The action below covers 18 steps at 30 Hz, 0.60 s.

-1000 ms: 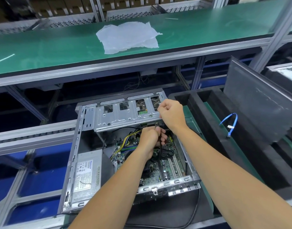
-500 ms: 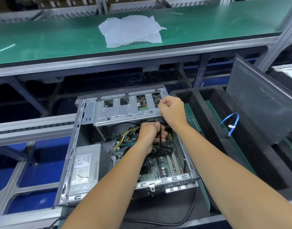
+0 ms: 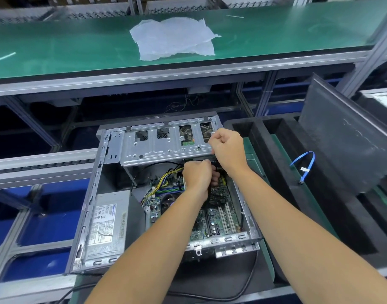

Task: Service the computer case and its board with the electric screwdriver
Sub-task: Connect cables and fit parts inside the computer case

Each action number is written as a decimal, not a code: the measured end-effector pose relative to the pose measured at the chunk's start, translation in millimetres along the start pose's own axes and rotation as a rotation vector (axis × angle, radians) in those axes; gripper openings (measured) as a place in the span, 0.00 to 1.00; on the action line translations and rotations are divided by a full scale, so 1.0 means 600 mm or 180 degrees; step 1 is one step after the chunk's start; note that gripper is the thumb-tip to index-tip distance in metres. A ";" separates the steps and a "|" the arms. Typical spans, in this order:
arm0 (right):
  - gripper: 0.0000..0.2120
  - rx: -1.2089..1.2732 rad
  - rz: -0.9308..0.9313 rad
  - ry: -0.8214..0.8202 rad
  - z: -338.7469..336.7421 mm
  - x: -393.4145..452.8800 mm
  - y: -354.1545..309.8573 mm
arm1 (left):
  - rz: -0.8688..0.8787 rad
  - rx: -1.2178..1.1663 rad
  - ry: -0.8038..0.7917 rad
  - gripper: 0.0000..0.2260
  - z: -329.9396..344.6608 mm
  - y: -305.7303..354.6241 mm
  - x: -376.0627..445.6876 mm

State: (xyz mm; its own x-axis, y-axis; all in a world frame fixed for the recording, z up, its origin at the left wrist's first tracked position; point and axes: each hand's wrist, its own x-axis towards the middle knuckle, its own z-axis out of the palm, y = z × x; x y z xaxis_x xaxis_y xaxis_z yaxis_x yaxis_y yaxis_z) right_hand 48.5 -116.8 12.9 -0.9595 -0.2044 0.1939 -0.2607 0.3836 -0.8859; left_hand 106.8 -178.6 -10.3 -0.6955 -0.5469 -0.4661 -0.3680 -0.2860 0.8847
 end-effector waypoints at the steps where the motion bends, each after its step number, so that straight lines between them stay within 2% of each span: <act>1: 0.06 -0.0002 0.0001 0.0011 0.000 0.000 0.000 | 0.0000 -0.0007 -0.0018 0.13 0.000 0.000 0.000; 3: 0.06 -0.0022 -0.0007 0.0026 0.001 0.003 -0.002 | 0.0005 0.0044 -0.0187 0.14 -0.007 0.000 0.003; 5: 0.06 0.0007 0.0044 0.0034 -0.001 0.003 -0.001 | 0.0007 0.0483 -0.0696 0.13 -0.031 0.004 0.011; 7: 0.06 0.0012 0.0083 0.0025 -0.003 0.003 -0.002 | 0.0106 0.1510 -0.1423 0.12 -0.071 0.011 0.023; 9: 0.06 -0.0048 0.0088 0.0028 -0.002 0.004 -0.003 | 0.0432 0.2587 -0.1917 0.12 -0.110 0.020 0.033; 11: 0.06 -0.0107 0.0097 0.0034 -0.001 0.004 -0.003 | 0.0839 0.3214 -0.2118 0.12 -0.130 0.021 0.037; 13: 0.07 -0.0121 0.0121 0.0030 0.001 0.004 -0.003 | 0.1050 0.3530 -0.2280 0.15 -0.135 0.013 0.034; 16: 0.07 -0.0128 0.0135 0.0033 0.002 0.004 -0.003 | 0.1315 0.3616 -0.2318 0.20 -0.144 0.003 0.034; 18: 0.07 -0.0119 0.0144 0.0050 0.002 0.005 -0.002 | 0.1520 0.3439 -0.2095 0.18 -0.155 0.006 0.034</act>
State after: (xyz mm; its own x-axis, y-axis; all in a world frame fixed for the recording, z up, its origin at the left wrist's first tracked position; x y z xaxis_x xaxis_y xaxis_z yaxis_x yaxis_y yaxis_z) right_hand 46.3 -119.0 14.2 -0.9718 -0.1722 0.1609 -0.2207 0.4254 -0.8777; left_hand 148.6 -264.0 -16.4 -0.9429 0.1444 -0.3003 -0.0948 0.7478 0.6571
